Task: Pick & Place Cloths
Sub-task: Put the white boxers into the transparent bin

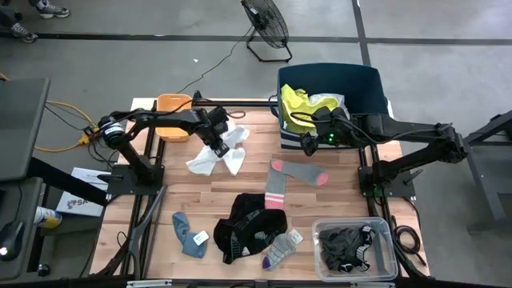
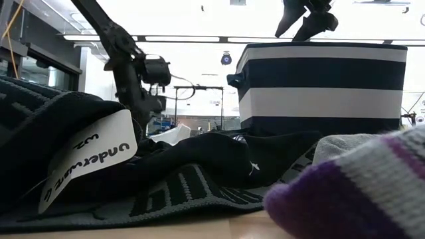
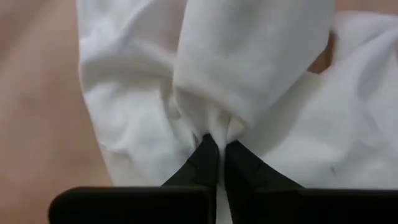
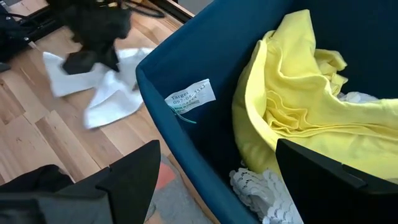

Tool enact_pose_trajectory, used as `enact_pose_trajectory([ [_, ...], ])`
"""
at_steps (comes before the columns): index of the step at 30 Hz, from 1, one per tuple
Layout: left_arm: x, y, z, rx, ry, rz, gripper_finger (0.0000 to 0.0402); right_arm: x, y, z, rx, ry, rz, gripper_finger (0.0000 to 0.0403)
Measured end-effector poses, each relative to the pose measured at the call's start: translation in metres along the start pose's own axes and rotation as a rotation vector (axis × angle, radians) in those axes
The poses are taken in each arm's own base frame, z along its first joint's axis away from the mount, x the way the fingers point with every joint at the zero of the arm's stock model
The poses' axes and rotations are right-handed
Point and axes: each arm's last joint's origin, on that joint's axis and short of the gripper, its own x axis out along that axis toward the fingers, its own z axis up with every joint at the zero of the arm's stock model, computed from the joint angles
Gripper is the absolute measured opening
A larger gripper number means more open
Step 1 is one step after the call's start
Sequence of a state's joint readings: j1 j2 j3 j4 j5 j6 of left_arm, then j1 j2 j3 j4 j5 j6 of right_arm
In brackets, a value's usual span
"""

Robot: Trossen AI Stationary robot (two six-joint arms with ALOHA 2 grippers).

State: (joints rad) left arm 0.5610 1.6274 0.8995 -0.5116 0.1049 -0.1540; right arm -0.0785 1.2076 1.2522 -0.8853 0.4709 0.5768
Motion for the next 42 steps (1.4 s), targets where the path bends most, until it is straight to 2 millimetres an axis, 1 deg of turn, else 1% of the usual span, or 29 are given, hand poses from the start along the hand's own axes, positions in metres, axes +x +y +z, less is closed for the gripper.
enact_pose_trajectory([
  [4,-0.028,-0.015,0.001,0.114,-0.104,-0.043,0.0003,-0.003,0.006,0.0,-0.051,-0.036,0.011,0.0311],
  [9,-0.062,-0.036,-0.004,0.263,-0.237,-0.058,0.0002,-0.008,0.019,0.0,-0.132,-0.094,0.082,0.0311],
  [15,-0.101,-0.062,-0.018,0.488,-0.4,-0.082,0.0001,-0.016,0.033,0.002,-0.221,-0.176,0.167,0.0311],
  [19,-0.122,-0.082,-0.028,0.634,-0.519,-0.066,0.0001,-0.018,0.043,0.003,-0.273,-0.218,0.218,0.0311],
  [23,-0.139,-0.098,-0.033,0.695,-0.642,-0.057,0.0001,-0.014,0.056,0.004,-0.316,-0.246,0.301,0.0311],
  [28,-0.163,-0.117,-0.03,0.727,-0.739,-0.084,0.0001,-0.001,0.074,0.005,-0.386,-0.274,0.365,0.0311],
  [30,-0.17,-0.124,-0.028,0.744,-0.766,-0.097,0.0,0.005,0.081,0.004,-0.423,-0.286,0.378,0.0311],
  [34,-0.18,-0.129,-0.027,0.748,-0.792,-0.1,0.0,0.015,0.094,0.001,-0.5,-0.314,0.382,0.0311],
  [37,-0.182,-0.13,-0.026,0.748,-0.792,-0.1,0.0,0.02,0.102,0.0,-0.53,-0.346,0.381,0.0311],
  [40,-0.183,-0.13,-0.026,0.743,-0.794,-0.105,0.0,0.027,0.109,0.002,-0.519,-0.379,0.387,0.0311],
  [42,-0.184,-0.13,-0.026,0.741,-0.799,-0.109,0.0,0.035,0.114,0.003,-0.524,-0.397,0.385,0.0311],
])
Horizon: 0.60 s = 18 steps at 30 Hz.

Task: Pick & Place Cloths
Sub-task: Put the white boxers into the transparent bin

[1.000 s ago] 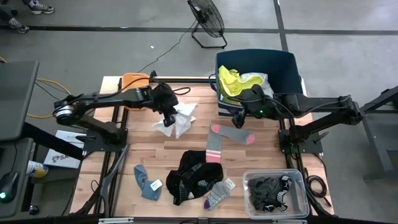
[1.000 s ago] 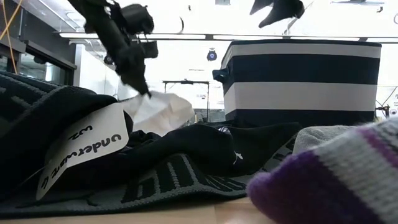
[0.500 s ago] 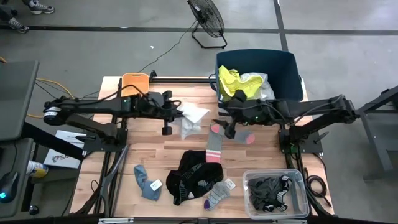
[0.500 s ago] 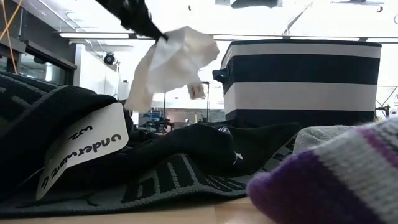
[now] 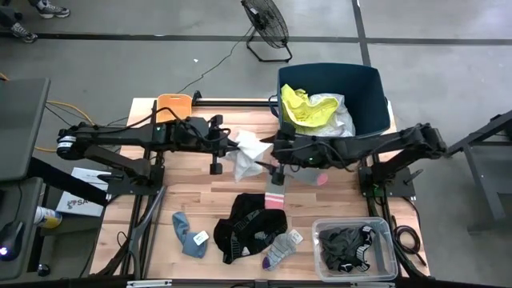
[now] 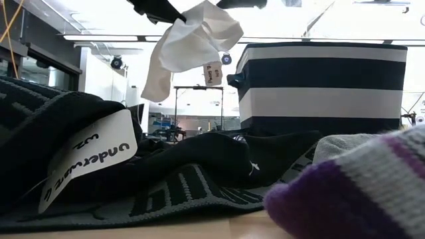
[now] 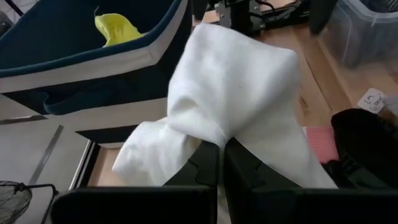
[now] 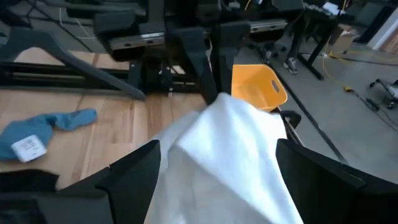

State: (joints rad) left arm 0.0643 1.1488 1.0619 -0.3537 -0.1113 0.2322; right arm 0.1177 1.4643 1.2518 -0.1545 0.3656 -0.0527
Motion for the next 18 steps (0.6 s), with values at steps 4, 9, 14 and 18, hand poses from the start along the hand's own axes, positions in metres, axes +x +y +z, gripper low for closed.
enact_pose_trajectory([
  [4,0.0,0.0,0.002,-0.003,-0.026,-0.003,0.0,0.022,0.008,-0.008,-0.029,-0.006,-0.001,0.0311],
  [9,0.0,0.0,0.006,-0.006,-0.064,-0.032,0.0,0.048,0.02,-0.02,-0.036,-0.008,0.002,0.0311],
  [14,-0.001,0.0,0.008,-0.008,-0.096,-0.051,0.0,0.07,0.027,-0.028,-0.004,-0.064,-0.023,0.0311],
  [18,-0.001,0.0,0.01,-0.009,-0.112,-0.049,0.0,0.08,0.03,-0.029,0.02,-0.115,-0.056,0.0311],
])
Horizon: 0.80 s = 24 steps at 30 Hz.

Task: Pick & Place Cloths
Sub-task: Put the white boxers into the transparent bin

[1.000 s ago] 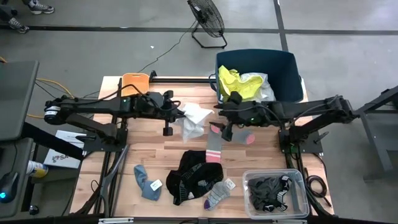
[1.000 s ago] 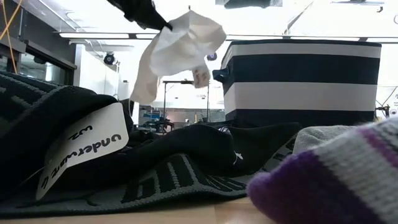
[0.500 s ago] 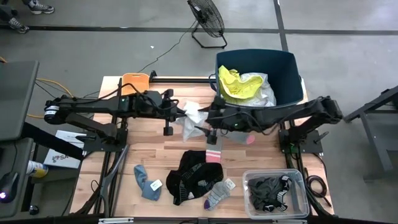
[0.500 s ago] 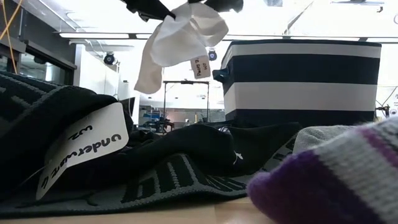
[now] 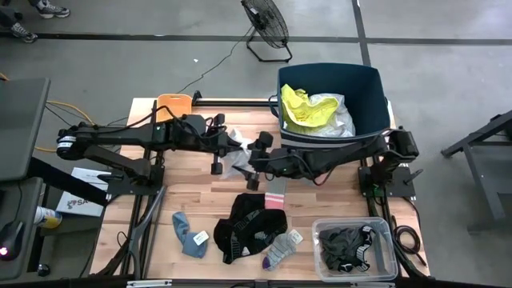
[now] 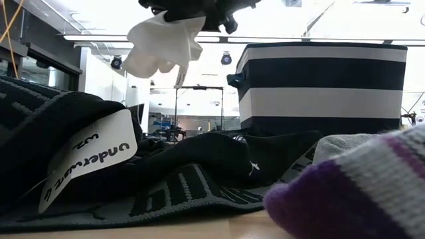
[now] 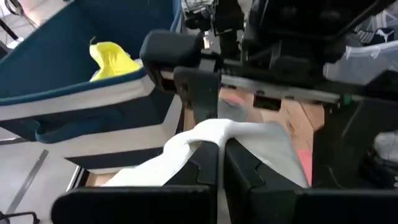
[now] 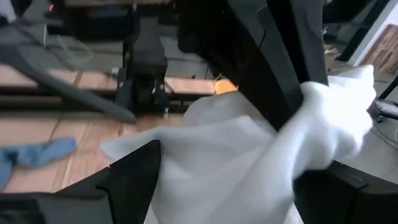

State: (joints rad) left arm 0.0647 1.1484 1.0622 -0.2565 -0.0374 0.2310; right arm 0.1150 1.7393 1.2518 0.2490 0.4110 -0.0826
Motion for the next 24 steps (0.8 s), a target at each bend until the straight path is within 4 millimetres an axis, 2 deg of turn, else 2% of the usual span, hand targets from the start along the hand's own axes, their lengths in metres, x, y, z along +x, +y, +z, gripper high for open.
enact_pose_trajectory([
  [16,-0.002,0.001,0.013,0.0,-0.146,-0.056,0.0,0.004,-0.005,0.013,0.08,-0.169,-0.024,0.0303],
  [20,-0.001,0.0,0.013,0.0,-0.15,-0.059,0.0,0.004,-0.005,0.014,0.088,-0.176,-0.033,0.0262],
  [24,-0.001,0.0,0.013,-0.001,-0.149,-0.067,0.0,0.005,-0.006,0.014,0.091,-0.174,-0.036,0.0194],
])
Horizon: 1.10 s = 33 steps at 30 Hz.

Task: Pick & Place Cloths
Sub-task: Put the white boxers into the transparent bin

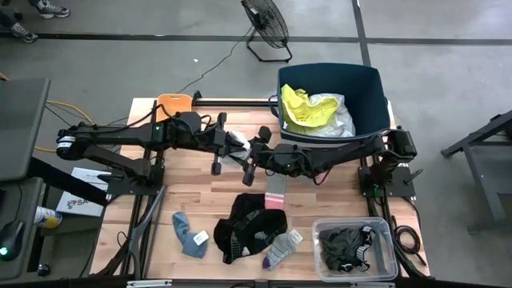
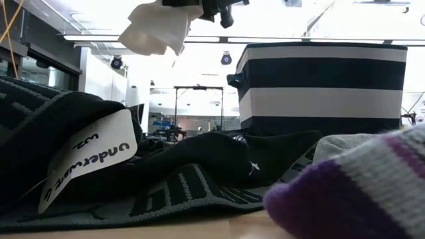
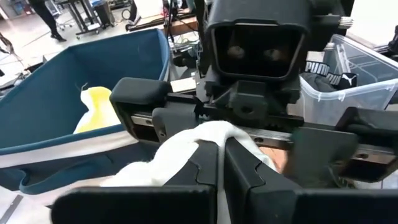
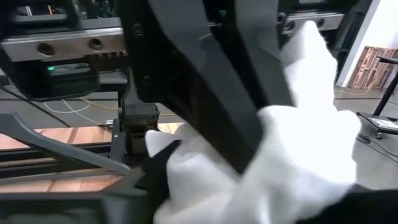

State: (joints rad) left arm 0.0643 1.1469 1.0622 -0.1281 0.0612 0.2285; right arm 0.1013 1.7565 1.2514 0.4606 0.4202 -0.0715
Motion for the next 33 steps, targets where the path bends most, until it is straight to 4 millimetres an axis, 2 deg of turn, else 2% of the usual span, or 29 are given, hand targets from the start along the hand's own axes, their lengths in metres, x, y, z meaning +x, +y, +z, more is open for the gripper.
enact_pose_trajectory([
  [8,0.0,0.0,-0.001,-0.001,0.01,-0.003,0.0002,0.0,0.0,-0.005,0.004,0.046,-0.01,0.0037],
  [12,0.001,0.0,-0.002,-0.001,0.025,0.009,0.0023,0.0,-0.001,-0.008,0.012,0.079,-0.042,0.0037],
  [15,0.001,0.001,-0.003,0.003,0.034,0.042,0.0056,-0.002,-0.002,-0.009,0.015,0.109,-0.058,0.0037],
  [18,0.0,0.001,-0.003,0.005,0.037,0.045,0.0105,-0.005,-0.003,-0.009,0.011,0.137,-0.066,0.0037],
  [27,-0.026,0.001,0.001,0.031,0.06,0.052,0.0284,-0.015,-0.008,-0.005,0.021,0.208,-0.075,0.0037],
  [30,-0.038,0.002,0.001,0.02,0.094,0.108,0.032,-0.024,-0.013,0.003,0.049,0.238,-0.076,0.0037],
  [33,-0.046,0.002,-0.002,-0.017,0.141,0.16,0.0337,-0.041,-0.02,0.017,0.09,0.271,-0.078,0.0037],
])
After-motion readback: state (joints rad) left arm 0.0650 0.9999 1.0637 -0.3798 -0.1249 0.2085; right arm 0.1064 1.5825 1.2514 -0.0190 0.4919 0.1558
